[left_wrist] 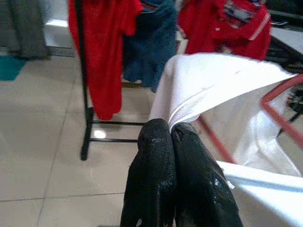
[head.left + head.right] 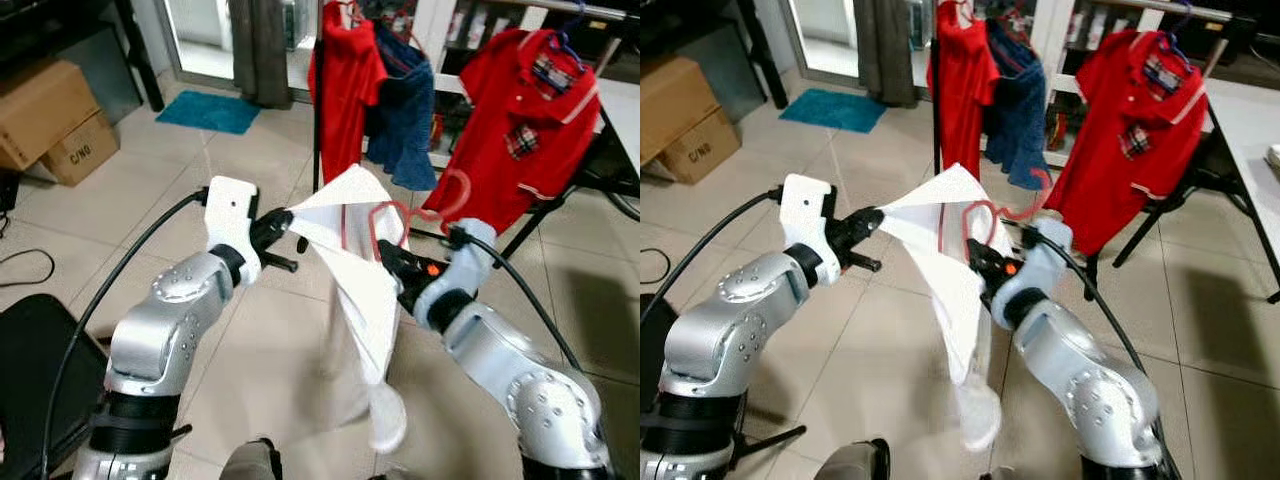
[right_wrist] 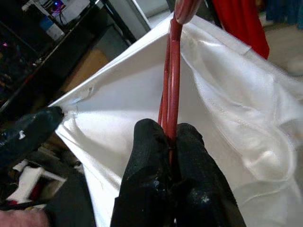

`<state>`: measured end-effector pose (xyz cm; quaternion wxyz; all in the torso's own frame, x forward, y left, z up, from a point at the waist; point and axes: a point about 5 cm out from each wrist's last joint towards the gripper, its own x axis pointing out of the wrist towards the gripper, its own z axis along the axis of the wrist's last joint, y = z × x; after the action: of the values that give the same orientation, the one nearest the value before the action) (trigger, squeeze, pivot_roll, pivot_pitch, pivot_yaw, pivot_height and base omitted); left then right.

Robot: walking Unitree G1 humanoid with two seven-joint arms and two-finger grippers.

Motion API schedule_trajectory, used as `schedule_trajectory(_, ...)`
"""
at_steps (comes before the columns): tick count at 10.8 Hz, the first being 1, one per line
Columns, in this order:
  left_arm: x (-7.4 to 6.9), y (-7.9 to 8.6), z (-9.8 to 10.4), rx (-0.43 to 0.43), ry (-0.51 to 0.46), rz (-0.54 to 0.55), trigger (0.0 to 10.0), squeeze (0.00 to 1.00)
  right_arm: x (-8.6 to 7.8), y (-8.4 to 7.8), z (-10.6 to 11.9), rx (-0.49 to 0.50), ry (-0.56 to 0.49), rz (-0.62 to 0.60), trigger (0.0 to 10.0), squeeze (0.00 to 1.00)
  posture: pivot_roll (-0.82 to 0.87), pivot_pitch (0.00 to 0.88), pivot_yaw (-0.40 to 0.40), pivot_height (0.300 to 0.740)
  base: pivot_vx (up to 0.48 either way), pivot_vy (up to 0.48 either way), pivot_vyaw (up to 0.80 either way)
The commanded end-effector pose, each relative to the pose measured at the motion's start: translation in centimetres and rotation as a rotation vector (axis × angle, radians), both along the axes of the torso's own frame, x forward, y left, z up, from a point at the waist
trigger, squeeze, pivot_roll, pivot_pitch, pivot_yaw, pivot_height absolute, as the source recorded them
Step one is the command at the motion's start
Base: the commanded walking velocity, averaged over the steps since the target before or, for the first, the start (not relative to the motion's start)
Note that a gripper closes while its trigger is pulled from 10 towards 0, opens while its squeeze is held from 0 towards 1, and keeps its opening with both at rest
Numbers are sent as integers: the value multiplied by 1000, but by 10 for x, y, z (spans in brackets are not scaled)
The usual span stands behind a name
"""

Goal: Hang hanger

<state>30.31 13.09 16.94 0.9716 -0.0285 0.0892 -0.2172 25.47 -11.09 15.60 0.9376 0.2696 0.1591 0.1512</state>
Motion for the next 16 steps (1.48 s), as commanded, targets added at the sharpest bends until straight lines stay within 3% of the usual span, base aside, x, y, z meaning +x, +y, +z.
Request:
schedule_trajectory(1, 6, 7, 9, 5, -44, 46, 0, 0, 3, -8, 7, -21, -45, -57, 10000, 0, 63, 83, 7, 740, 0, 0, 0)
schedule_trajectory(2, 14, 14, 4, -8, -27, 120, 0, 0, 1, -21, 10, -113, -51, -169, 10000, 0, 39, 75, 34, 740, 0, 0, 0)
schedule_trajectory(3, 19, 16, -10, 2, 20, 179, 0, 0, -5, -34, -4, -177, 50, -255, 10000, 0, 32, 70, 42, 740, 0, 0, 0)
schedule_trajectory(4, 20, 10, -20, 24, 51, 184, 0, 0, -17, -44, -30, -313, 189, -229, 10000, 0, 39, 69, 29, 740, 0, 0, 0)
schedule_trajectory(5, 23, 1, -20, -7, 46, 182, 0, 0, -23, -49, -38, -454, 207, -213, 10000, 0, 49, 72, 15, 740, 0, 0, 0)
schedule_trajectory(8, 28, -7, -28, -9, 66, 188, 0, 0, -28, -19, -18, -400, 144, 73, 10000, 0, 36, 68, -15, 740, 0, 0, 0)
schedule_trajectory(11, 27, -13, -27, -17, 58, 156, 0, 0, -20, -28, -11, -362, 124, 8, 10000, 0, 43, 69, -34, 740, 0, 0, 0)
schedule_trajectory(13, 24, -30, -15, -50, 7, 66, 0, 0, -13, -25, -13, -366, 136, 23, 10000, 0, 53, 76, -38, 740, 0, 0, 0)
schedule_trajectory(15, 18, -46, -6, -80, -2, -25, 0, 0, -1, -31, -20, -420, 151, -91, 10000, 0, 59, 78, -34, 740, 0, 0, 0)
schedule_trajectory(16, 15, -54, -3, -108, 10, -60, 0, 0, 8, -34, -15, -372, 120, -181, 10000, 0, 62, 78, -30, 740, 0, 0, 0)
